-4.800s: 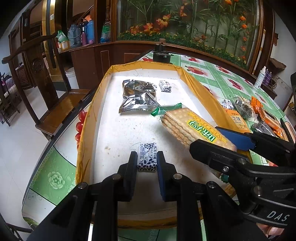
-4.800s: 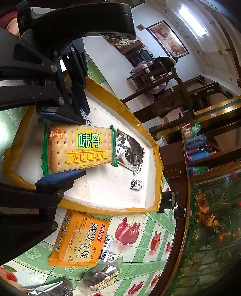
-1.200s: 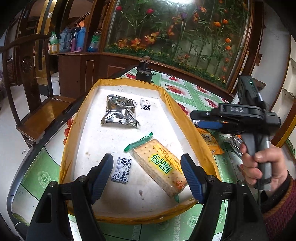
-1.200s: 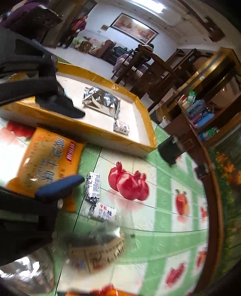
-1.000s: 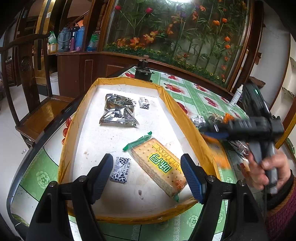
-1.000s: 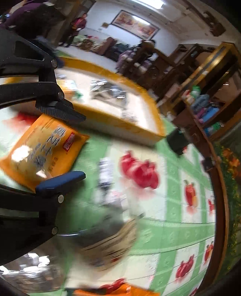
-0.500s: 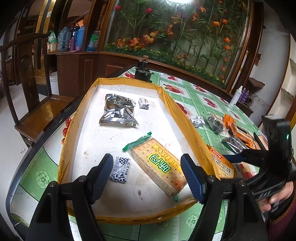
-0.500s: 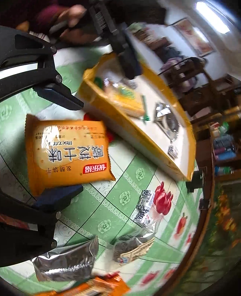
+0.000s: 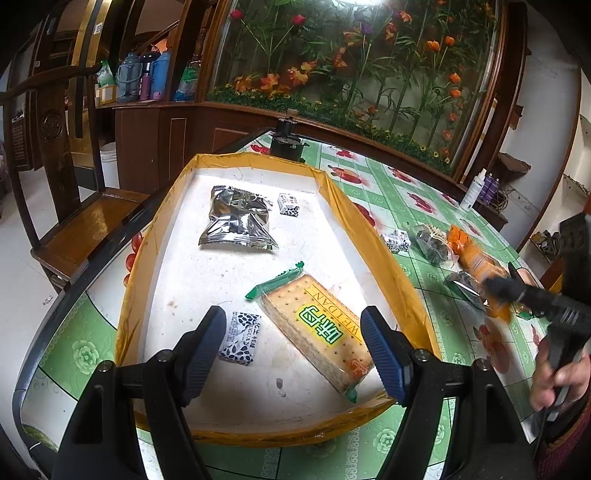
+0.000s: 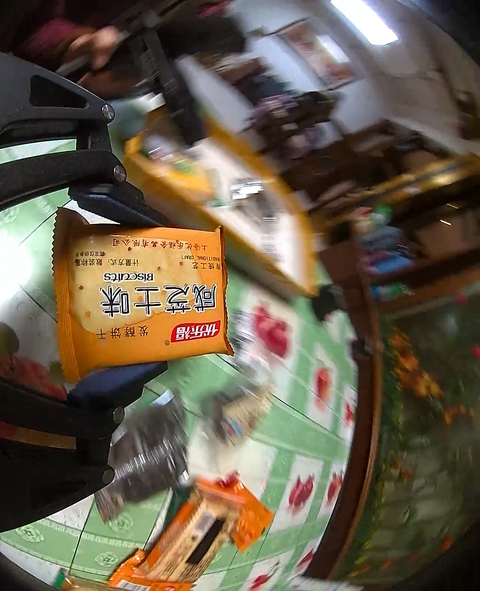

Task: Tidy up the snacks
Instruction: 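Grasp a silver foil bag with the left gripper while the right gripper holds the biscuit pack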

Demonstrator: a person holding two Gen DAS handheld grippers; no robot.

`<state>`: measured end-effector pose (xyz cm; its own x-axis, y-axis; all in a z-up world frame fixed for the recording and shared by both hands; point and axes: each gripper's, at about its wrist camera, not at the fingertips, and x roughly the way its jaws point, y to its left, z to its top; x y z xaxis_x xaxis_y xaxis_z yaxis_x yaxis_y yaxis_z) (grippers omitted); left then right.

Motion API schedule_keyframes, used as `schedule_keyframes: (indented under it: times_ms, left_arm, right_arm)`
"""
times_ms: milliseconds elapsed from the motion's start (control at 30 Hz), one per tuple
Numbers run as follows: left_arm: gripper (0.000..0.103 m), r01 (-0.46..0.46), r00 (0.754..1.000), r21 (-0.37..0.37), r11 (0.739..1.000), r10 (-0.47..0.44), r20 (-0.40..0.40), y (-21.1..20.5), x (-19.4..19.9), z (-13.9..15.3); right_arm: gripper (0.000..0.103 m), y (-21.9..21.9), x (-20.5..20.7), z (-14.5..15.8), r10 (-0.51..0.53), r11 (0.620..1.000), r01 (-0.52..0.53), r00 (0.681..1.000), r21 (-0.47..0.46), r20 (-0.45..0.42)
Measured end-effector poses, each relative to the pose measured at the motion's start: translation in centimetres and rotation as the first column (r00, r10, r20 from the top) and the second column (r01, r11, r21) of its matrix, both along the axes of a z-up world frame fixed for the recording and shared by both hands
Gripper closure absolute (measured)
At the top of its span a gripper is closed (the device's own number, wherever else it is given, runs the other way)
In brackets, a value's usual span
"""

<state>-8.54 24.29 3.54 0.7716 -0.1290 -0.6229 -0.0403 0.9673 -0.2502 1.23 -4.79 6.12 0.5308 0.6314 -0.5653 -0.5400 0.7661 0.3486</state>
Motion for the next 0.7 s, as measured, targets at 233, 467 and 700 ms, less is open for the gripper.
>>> schedule_keyframes:
  times_ms: [233, 467, 700]
  left_arm:
    - [0.028, -0.036, 0.999, 0.023, 0.999, 0.035, 0.007, 0.1, -0.3, 0.3]
    - [0.028, -0.040, 0.999, 0.021, 0.999, 0.039, 0.016, -0.7, -0.8, 1.6]
    - [0.028, 0.029, 0.997, 0.066, 0.997, -0.034, 0.072, -4.1, -2.0, 5.1]
  right_arm:
    - [0.029, -4.2, 1.5, 1.2, -0.135, 0.980, 0.134, 0.991, 0.147, -0.007]
    - [0.029, -7.5, 1.1, 1.7, -0.205, 0.955, 0.205, 0.979, 0.212, -0.022]
    - [0.029, -9.9, 0.5, 1.8, -0.267, 0.936, 0.266, 0.963, 0.229, -0.028]
